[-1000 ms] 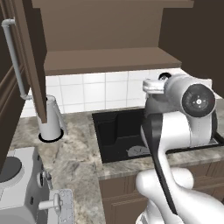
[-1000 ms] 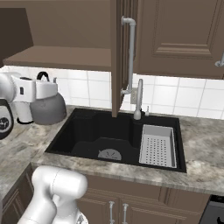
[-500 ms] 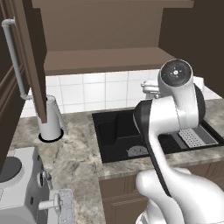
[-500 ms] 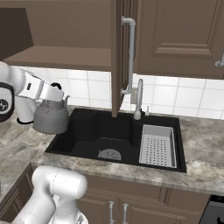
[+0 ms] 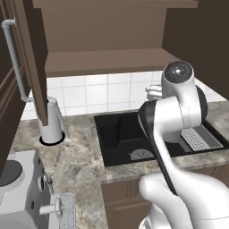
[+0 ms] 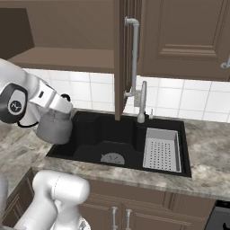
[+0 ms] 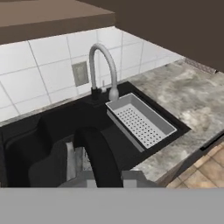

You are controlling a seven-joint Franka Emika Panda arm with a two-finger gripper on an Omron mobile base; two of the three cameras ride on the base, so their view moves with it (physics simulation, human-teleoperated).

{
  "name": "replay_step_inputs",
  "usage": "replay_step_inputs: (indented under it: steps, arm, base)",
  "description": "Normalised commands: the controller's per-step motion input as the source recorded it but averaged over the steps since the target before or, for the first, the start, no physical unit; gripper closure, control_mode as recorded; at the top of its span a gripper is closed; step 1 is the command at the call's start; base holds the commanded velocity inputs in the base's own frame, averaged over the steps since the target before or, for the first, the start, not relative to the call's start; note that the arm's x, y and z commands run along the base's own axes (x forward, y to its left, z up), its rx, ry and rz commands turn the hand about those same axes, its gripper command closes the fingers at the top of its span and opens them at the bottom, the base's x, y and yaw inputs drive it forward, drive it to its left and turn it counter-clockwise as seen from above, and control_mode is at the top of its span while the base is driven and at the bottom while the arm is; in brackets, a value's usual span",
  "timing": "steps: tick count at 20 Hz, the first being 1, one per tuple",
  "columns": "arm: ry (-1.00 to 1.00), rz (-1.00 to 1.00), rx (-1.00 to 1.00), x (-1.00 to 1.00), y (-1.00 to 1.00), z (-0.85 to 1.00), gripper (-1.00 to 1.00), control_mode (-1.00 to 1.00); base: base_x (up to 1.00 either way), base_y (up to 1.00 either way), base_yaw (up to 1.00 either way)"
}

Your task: Open the cabinet, pick the kettle from the cabinet, and place it in the sink.

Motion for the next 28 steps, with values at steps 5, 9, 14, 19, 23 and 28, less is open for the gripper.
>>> replay_step_inputs:
  steps: [5,9,14,19,23,28]
  arm:
    - [-0.1,-0.08,0.03,0.17,-0.09,-0.5,1.0,-1.0]
    - [-0.03,-0.12,0.02,0.27,-0.12,-0.45,1.0,-1.0]
    - [-0.03,-0.12,0.02,0.31,-0.13,-0.35,1.0,-1.0]
    - [0.0,-0.17,0.0,0.34,-0.07,-0.24,1.0,-1.0]
    - [0.0,-0.23,0.0,0.38,-0.01,-0.2,1.0,-1.0]
    - [0.0,-0.26,0.0,0.36,0.0,-0.19,1.0,-1.0]
  base:
    - [0.0,0.0,0.0]
    - [0.0,0.0,0.0]
    - [0.0,0.0,0.0]
    - [0.0,0.0,0.0]
    - [0.0,0.0,0.0]
    - [0.0,0.0,0.0]
